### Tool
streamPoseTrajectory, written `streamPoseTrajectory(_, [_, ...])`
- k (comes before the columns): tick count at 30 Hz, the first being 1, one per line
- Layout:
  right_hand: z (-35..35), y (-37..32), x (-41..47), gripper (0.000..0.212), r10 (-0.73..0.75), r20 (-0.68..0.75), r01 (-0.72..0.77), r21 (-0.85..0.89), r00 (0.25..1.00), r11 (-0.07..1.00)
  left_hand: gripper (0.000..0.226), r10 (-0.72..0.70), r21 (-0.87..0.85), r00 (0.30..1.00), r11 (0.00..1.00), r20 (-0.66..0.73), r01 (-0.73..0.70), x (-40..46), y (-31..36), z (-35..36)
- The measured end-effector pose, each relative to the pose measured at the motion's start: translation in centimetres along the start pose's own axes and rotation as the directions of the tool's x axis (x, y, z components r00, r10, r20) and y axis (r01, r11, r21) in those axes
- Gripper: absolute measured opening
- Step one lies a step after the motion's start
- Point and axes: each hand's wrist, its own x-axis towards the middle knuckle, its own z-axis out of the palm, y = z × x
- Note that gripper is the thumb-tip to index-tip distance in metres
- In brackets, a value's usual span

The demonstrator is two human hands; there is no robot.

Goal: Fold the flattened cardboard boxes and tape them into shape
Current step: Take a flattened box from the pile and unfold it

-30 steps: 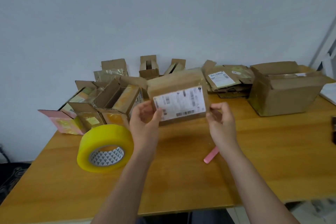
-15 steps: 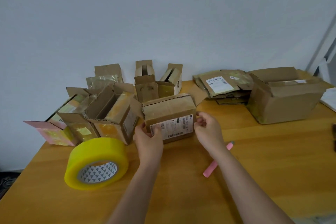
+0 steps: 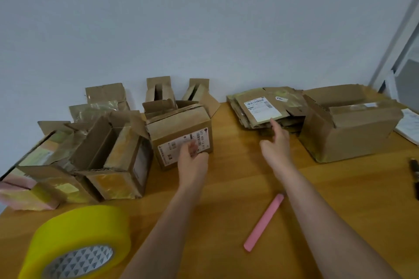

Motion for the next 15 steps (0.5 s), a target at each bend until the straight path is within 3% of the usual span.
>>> streamPoseTrajectory(10, [-0.1, 0.6, 4.6, 0.074, 0.113, 0.031, -0.115, 0.073, 0.993, 0.991, 0.061, -0.020, 0.056, 1.000, 0.998, -0.020, 0.021, 3.4, 0.3, 1.1])
streamPoseTrajectory(15, [0.1, 0.1, 4.0, 0.068, 0.050, -0.002, -0.049, 0.105, 0.999, 0.993, 0.045, 0.006, 0.131, 1.000, 0.991, 0.001, -0.006, 3.1, 0.1, 1.1])
